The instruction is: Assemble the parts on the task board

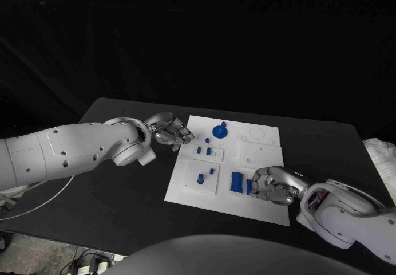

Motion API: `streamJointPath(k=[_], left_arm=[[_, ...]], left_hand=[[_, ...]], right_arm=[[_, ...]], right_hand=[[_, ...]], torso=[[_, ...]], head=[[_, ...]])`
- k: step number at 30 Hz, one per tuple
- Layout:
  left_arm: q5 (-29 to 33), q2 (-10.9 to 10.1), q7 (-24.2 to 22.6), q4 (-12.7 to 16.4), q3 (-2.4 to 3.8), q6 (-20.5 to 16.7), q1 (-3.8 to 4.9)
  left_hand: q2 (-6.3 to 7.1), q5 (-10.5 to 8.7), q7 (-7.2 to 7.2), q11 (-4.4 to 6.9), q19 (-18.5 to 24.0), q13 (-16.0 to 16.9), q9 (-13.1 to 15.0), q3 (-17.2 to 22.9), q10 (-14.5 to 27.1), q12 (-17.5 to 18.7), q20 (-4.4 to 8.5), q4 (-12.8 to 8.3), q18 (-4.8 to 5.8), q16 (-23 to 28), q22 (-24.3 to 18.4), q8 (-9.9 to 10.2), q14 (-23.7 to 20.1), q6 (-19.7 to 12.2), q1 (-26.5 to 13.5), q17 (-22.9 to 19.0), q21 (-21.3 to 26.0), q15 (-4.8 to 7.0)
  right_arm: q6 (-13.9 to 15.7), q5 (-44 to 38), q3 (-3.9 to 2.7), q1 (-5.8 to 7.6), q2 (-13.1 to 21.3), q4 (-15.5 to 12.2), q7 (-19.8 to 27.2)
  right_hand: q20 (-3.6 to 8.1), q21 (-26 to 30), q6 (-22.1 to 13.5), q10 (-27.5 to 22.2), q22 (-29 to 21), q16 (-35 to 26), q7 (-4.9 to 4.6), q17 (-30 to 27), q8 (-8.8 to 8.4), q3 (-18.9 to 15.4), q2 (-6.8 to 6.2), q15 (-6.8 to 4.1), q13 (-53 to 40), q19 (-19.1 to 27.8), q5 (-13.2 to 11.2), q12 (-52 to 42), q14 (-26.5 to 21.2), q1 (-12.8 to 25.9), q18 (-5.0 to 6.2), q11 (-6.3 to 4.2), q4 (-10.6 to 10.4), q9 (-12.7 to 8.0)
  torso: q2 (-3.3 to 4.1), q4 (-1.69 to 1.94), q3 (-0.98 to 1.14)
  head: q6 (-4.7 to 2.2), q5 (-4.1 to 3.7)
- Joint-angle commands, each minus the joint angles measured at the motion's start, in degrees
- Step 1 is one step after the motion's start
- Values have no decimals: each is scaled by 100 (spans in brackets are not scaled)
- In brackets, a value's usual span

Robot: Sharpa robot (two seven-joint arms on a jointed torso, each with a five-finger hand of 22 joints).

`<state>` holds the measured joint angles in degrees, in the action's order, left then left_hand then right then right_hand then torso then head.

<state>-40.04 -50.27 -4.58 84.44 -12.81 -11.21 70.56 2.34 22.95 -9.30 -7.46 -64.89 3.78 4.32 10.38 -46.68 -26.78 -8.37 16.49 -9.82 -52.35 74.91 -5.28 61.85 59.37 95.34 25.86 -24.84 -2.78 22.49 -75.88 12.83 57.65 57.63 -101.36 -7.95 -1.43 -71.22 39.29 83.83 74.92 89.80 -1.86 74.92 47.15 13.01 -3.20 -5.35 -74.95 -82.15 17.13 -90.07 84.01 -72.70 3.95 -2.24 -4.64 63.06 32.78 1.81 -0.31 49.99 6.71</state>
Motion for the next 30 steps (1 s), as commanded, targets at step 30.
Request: streamJointPath(k=[30], left_arm=[[15, -5, -28, 25, 3, 53, -7]], left_hand=[[-5, 38, 9, -14, 36, -9, 10, 35, -40, 24, -14, 13, -41, -36, 150, -22, -39, 31, 23, -9, 25, -9]], right_arm=[[-115, -210, 0, -8, -171, 161, -168]], right_hand=[[27, -2, 20, 617, 971, 20, 28, 1508, 183, 193, 19, 1, -1505, 2, 1014, 7, 599, -70, 14, -7, -40, 93]], torso=[[3, 2, -2]], head=[[1, 8]])
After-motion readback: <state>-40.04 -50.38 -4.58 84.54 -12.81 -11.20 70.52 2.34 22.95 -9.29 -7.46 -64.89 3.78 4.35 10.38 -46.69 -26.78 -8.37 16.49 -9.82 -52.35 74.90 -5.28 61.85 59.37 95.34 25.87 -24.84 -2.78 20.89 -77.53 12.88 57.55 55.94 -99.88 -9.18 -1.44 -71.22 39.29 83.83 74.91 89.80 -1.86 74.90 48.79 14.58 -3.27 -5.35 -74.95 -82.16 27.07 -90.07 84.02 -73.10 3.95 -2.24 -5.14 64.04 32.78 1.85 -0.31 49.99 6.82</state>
